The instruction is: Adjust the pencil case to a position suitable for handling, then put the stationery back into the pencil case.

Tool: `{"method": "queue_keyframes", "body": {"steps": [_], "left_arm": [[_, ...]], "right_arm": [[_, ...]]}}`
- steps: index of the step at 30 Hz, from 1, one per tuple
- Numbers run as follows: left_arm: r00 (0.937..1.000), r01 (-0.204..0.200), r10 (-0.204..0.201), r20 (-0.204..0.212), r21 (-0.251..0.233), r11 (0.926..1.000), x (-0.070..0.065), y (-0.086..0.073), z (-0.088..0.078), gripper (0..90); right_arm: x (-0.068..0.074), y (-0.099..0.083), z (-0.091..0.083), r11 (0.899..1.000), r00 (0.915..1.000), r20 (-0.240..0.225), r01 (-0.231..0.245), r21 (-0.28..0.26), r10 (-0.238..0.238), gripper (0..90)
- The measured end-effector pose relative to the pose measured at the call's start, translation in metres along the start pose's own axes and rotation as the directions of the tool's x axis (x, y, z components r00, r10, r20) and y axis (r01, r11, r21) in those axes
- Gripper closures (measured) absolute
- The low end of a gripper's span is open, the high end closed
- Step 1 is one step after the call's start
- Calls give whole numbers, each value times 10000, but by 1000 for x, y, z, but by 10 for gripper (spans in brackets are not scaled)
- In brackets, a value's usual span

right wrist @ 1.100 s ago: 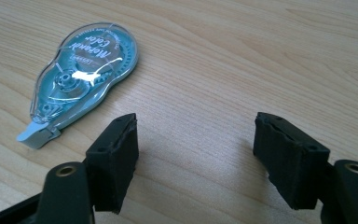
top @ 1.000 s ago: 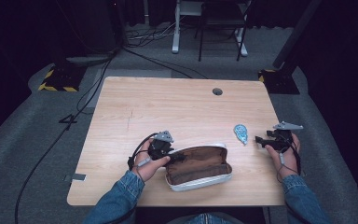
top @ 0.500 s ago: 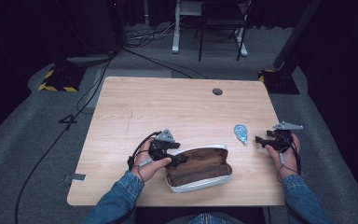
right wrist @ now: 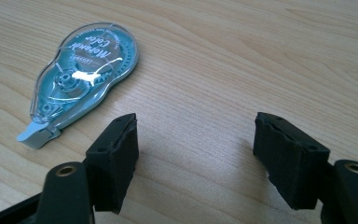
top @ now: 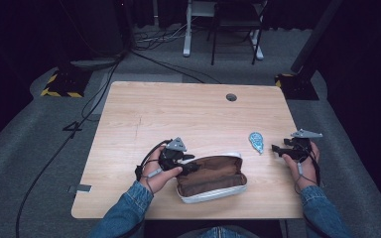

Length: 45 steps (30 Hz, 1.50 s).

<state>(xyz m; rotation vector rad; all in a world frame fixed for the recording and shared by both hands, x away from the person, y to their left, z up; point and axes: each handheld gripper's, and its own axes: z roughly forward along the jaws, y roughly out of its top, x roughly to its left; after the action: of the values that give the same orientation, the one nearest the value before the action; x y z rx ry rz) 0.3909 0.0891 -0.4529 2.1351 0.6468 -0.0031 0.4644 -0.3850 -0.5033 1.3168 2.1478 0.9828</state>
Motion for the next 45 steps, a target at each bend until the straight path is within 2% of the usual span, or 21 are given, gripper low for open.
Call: {"method": "queue_keyframes", "body": {"steps": [1,5,7,9,12,15,22,29,34,36,39,41,43,44,45], "left_arm": [[9997,214,-215,83,89,9997,1,-1,0,622],[9984,544,-537,-195,347,9979,6,-3,-2,745],[9978,602,-591,-285,395,9974,8,-5,-2,756],[9979,554,-539,-370,392,9977,8,-5,-2,694],[9972,473,-470,-583,42,9989,8,-3,-3,464],[9977,231,-238,-632,-119,9997,6,-1,-6,344],[9980,-64,41,-636,-368,9993,0,4,-16,266],[9938,-185,112,-1110,-654,9977,1,2,-38,244],[9873,-209,62,-1586,-913,9956,2,-7,-60,240],[9814,-284,110,-1915,-883,9957,4,-14,-69,235],[9790,-222,27,-2039,-933,9954,6,-18,-75,235],[9734,-202,-17,-2289,-933,9954,7,-22,-80,234],[9591,-181,-43,-2830,-765,9969,10,-28,-86,232],[9488,-262,61,-3158,-595,9979,12,-31,-89,231],[9433,-162,-41,-3320,-583,9982,14,-34,-90,231]], "right_arm": [[0,0,0,10000,10000,0,0,0,0,311],[0,0,0,10000,10000,0,1,1,-1,311],[0,0,0,10000,10000,0,1,1,-1,311],[0,0,0,10000,10000,-1,3,0,-3,311],[0,0,0,10000,10000,1,0,1,0,311],[0,0,0,10000,10000,1,0,0,0,311],[0,0,0,10000,10000,-7,-3,3,3,311],[0,0,0,10000,10000,-18,1,2,-1,311],[0,0,0,10000,10000,-24,6,16,-6,310],[0,0,0,10000,10000,-32,8,23,-8,310],[0,0,0,10000,10000,-50,36,28,-36,310],[0,0,-1,10000,10000,-45,32,22,-32,310],[0,0,-1,10000,10000,-43,30,30,-30,310],[0,0,-1,10000,10000,-45,39,44,-39,310],[0,0,-1,10000,10000,-43,21,46,-20,310]]}}
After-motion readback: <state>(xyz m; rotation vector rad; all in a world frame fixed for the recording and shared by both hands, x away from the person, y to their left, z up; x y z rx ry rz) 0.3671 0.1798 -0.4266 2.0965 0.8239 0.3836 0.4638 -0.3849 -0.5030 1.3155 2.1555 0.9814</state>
